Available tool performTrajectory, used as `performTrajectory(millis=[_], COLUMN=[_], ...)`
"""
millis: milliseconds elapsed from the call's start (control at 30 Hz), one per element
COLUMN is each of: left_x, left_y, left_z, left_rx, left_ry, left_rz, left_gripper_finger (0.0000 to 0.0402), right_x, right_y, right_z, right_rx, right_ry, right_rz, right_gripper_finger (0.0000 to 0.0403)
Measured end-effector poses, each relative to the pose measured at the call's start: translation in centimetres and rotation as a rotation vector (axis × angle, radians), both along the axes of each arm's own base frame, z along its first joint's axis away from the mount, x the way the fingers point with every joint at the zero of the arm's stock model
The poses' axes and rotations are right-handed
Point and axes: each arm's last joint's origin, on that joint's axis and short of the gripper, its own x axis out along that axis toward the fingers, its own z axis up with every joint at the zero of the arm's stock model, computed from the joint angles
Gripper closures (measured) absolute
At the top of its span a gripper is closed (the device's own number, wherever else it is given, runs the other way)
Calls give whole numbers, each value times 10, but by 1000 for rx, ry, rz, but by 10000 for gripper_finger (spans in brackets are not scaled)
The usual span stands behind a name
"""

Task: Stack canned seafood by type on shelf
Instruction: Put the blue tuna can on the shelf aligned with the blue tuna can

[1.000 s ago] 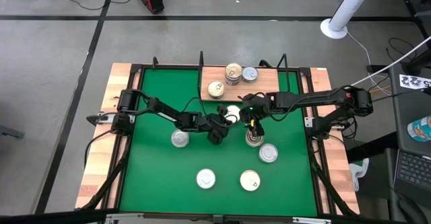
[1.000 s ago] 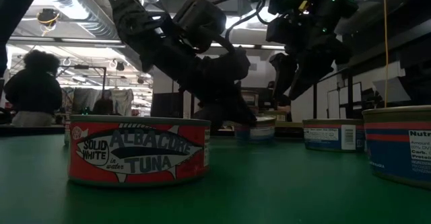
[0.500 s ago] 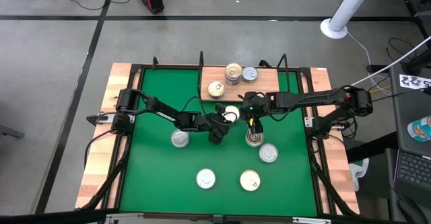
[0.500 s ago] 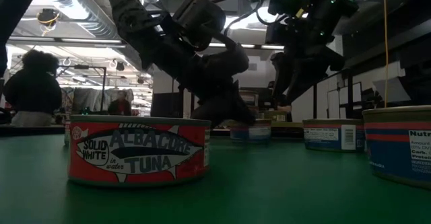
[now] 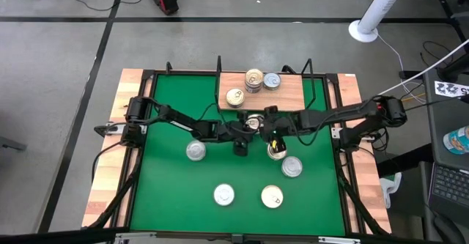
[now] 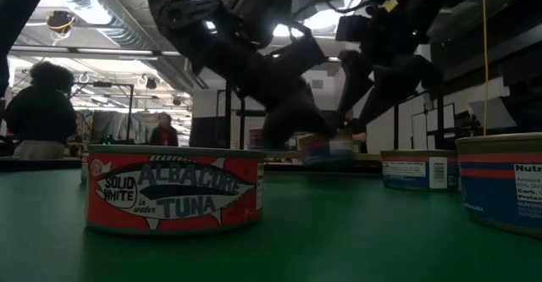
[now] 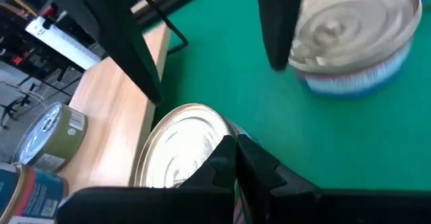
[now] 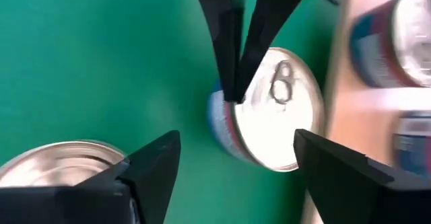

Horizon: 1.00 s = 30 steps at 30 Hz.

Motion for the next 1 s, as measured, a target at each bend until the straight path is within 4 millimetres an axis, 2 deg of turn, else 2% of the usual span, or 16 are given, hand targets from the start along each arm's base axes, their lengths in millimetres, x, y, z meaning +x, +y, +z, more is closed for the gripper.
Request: performTrajectory(millis=[233,400,767,1000], left_x=[7,12,16,14], left_y=[0,0,11,35], left_z=[10,18,26,26], left_rx=[-75,-81,-29,-26], left_ry=[-66,-93,-109,-110], left_rz=[39,41,73,131], left_gripper_finger=[401,401,401,402], right_x=[-2,-4,-9,-16], right_y=[21,29,26,25], right_z=[2,2,7,18], right_rx=[-178,-255,-314,-307], right_ry=[-13,-16,-4,-34], right_rz=[-15,-26,-58,-63], right_gripper_finger=[116,116,116,116])
